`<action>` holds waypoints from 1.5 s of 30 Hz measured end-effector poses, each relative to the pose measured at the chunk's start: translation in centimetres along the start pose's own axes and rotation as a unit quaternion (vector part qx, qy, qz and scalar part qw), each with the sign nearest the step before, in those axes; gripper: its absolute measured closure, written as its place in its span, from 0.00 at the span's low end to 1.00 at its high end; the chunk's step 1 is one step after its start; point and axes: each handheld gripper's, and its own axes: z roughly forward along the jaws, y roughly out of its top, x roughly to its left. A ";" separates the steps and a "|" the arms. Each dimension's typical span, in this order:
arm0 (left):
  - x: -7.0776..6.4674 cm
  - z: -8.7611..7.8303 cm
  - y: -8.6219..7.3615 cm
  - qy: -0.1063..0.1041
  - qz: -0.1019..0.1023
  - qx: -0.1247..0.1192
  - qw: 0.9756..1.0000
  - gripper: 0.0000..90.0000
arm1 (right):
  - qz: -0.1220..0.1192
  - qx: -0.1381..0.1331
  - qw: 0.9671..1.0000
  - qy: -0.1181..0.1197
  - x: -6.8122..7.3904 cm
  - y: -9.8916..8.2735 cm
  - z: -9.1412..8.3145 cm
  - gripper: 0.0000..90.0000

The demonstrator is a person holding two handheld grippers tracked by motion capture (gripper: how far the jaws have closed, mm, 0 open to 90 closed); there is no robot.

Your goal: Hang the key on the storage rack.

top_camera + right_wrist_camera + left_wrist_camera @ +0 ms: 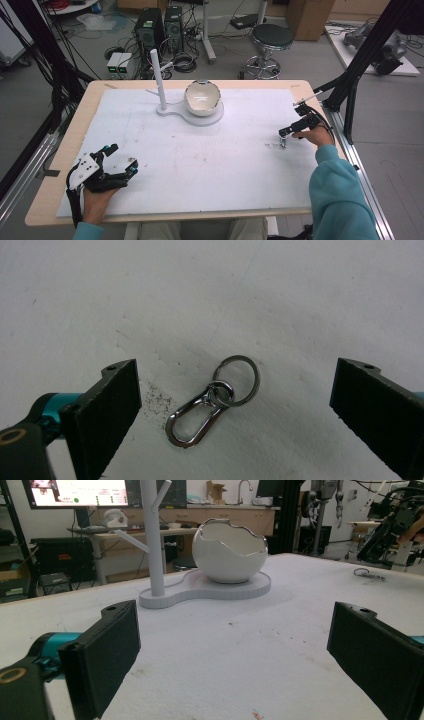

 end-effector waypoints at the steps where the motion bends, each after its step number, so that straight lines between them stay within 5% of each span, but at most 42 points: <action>1: 0.0 0.0 0.0 0.000 0.000 0.000 1.000 0.08 | 0.001 0.001 1.000 0.002 -0.1 0.0 0.1 0.06; 6: 0.0 0.0 0.0 0.000 0.001 0.000 1.000 0.08 | 0.012 0.000 1.000 0.006 -0.2 0.0 0.4 0.08; 9: 0.0 0.0 0.0 0.000 0.001 0.000 1.000 0.08 | 0.018 0.006 1.000 0.015 -0.2 0.1 0.3 0.19; 25: 0.0 0.0 0.0 0.001 0.002 -0.001 1.000 0.08 | 0.047 0.033 0.998 0.033 -0.7 0.0 0.9 0.40; 45: 0.0 0.0 0.0 0.000 0.002 -0.001 1.000 0.08 | 0.041 0.039 0.997 0.056 -0.9 0.1 1.0 0.70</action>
